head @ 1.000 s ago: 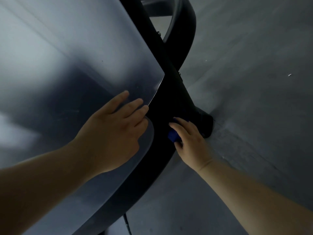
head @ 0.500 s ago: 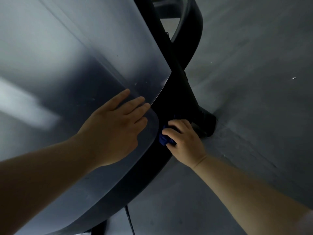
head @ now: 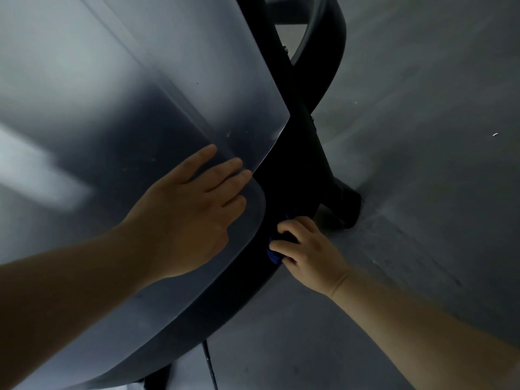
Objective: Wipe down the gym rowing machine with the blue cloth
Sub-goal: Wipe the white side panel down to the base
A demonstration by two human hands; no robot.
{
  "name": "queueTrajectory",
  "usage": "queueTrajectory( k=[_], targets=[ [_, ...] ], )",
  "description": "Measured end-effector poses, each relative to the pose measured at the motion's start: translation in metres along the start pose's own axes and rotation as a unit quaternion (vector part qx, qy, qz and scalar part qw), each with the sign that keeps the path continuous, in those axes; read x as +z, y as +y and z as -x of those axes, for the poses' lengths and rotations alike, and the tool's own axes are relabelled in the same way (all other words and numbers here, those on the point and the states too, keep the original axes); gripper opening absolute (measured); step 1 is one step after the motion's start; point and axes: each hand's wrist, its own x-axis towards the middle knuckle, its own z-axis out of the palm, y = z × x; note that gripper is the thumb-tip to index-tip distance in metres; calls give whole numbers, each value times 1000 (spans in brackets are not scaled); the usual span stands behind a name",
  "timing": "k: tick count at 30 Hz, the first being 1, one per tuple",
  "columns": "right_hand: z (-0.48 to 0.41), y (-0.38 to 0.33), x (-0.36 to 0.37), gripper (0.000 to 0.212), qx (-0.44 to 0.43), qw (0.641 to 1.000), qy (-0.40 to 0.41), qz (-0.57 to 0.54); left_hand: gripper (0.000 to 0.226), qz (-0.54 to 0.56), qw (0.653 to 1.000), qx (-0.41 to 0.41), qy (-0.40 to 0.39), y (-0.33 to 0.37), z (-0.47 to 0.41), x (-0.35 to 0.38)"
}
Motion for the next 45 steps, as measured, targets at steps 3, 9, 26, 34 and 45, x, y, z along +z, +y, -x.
queueTrajectory(
  k=[3,9,26,34,45],
  targets=[
    [26,24,7,39,81,995,-45,26,44,-8,1000,1,3,1,1,1],
    [-13,2,-18,34,117,988,100,-3,42,1,1000,-3,11,5,5,4],
    [-81,-66,-52,27,-24,998,56,19,56,-35,987,-147,47,31,115,10],
    [-103,-92,-82,45,-97,982,-136,89,58,-44,969,-232,74,62,136,40],
    [-63,-88,-39,37,-25,979,-116,163,56,-30,957,-262,118,70,140,56]
  ],
)
